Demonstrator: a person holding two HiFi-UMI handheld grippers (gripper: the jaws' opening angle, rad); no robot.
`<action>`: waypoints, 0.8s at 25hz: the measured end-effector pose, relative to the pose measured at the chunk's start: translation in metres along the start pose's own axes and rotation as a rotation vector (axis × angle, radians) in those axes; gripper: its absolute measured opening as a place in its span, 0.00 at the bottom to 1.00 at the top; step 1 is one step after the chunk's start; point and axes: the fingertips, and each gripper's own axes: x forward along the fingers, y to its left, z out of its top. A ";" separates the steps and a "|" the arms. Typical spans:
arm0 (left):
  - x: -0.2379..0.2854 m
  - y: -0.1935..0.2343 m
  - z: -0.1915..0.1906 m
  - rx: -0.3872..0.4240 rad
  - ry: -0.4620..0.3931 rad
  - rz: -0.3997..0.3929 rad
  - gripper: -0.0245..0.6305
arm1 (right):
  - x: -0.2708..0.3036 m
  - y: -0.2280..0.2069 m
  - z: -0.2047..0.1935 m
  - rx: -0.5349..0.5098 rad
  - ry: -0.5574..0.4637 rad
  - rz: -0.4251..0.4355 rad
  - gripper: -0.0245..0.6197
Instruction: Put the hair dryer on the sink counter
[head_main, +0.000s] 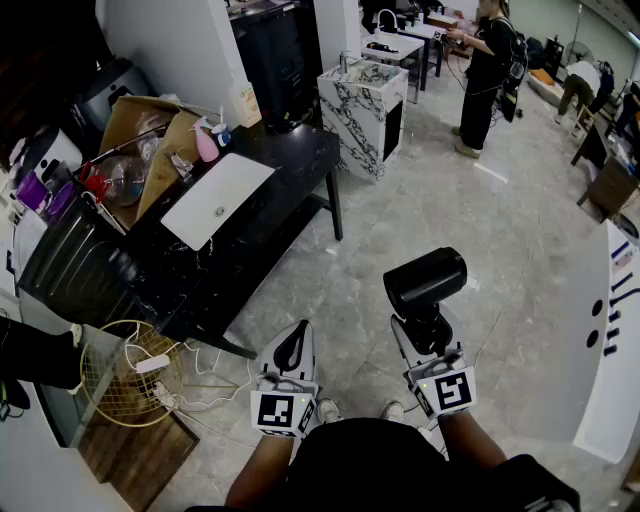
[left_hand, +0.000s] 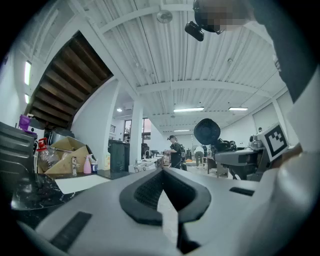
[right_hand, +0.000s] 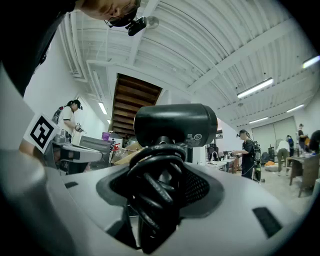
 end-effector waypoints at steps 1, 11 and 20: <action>-0.002 0.000 0.000 -0.001 0.000 -0.002 0.03 | -0.001 0.002 0.000 0.007 0.003 0.002 0.43; -0.012 -0.001 -0.006 -0.027 0.018 -0.013 0.03 | -0.003 0.013 0.000 0.005 0.012 0.019 0.43; -0.017 0.006 -0.014 -0.048 0.028 -0.015 0.03 | 0.001 0.024 0.006 0.041 0.003 0.039 0.43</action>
